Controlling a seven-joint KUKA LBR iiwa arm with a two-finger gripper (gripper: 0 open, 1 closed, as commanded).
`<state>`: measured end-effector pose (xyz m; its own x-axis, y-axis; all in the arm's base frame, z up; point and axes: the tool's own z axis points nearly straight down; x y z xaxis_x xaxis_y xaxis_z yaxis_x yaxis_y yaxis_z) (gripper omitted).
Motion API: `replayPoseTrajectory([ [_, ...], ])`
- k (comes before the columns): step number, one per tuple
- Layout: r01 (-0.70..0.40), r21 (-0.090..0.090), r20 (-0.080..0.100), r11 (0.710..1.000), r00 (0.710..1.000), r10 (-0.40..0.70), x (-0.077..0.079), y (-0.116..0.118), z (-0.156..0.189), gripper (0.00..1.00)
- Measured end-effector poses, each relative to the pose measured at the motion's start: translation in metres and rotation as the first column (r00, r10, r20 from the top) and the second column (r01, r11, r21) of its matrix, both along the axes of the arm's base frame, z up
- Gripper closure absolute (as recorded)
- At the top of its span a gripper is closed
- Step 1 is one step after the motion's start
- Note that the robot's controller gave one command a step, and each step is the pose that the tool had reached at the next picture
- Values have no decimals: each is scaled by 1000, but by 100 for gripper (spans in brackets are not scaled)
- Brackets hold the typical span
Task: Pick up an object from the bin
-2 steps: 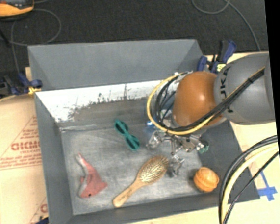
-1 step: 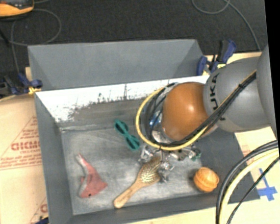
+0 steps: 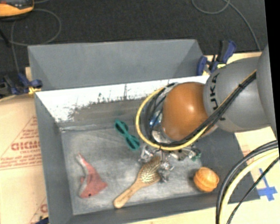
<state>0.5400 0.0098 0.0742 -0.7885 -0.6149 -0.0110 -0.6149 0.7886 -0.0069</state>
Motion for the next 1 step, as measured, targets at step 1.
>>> replayPoseTrajectory([
  [1,87,-2,-11,996,996,-87,-15,-10,141,100],
])
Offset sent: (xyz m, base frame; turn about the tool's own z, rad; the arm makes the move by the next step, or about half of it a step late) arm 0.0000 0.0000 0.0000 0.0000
